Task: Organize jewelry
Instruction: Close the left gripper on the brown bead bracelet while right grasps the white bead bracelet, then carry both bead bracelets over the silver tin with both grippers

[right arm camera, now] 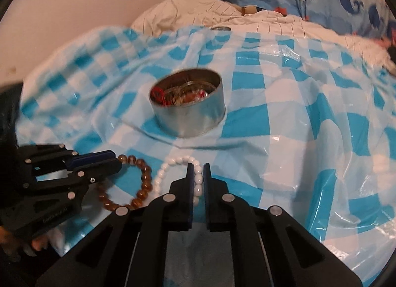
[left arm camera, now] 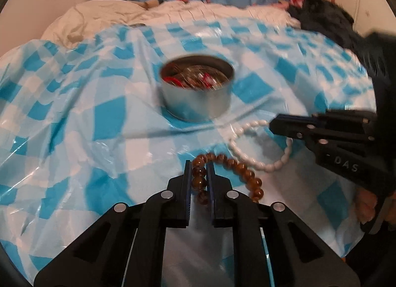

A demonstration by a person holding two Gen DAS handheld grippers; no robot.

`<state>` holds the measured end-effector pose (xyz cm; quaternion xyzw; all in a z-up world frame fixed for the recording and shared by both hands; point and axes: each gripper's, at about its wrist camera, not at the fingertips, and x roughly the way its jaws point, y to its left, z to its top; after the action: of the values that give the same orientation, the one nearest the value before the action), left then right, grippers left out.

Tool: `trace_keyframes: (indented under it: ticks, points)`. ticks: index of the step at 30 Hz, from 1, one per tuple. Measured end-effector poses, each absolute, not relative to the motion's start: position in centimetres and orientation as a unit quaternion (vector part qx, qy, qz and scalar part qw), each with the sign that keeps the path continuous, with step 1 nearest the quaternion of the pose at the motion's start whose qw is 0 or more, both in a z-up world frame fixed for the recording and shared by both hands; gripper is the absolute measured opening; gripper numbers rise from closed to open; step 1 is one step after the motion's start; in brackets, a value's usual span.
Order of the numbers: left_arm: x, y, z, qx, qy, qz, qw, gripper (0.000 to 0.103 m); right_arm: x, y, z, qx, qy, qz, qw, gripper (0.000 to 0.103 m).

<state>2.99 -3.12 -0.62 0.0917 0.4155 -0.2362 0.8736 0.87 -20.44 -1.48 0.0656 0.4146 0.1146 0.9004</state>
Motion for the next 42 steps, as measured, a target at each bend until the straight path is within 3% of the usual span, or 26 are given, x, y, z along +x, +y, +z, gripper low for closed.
trace_keyframes:
  ticks: [16,42]
  points:
    - [2.7,-2.2,2.4,0.048,0.369,-0.258,0.892,0.01,-0.3,-22.9,2.3,0.193,0.332,0.193,0.903,0.008]
    - [2.5,-2.9,2.9,0.073,0.355,-0.242,0.9,0.01,-0.7,-22.7,2.8,0.192,0.322,0.203,0.904,0.008]
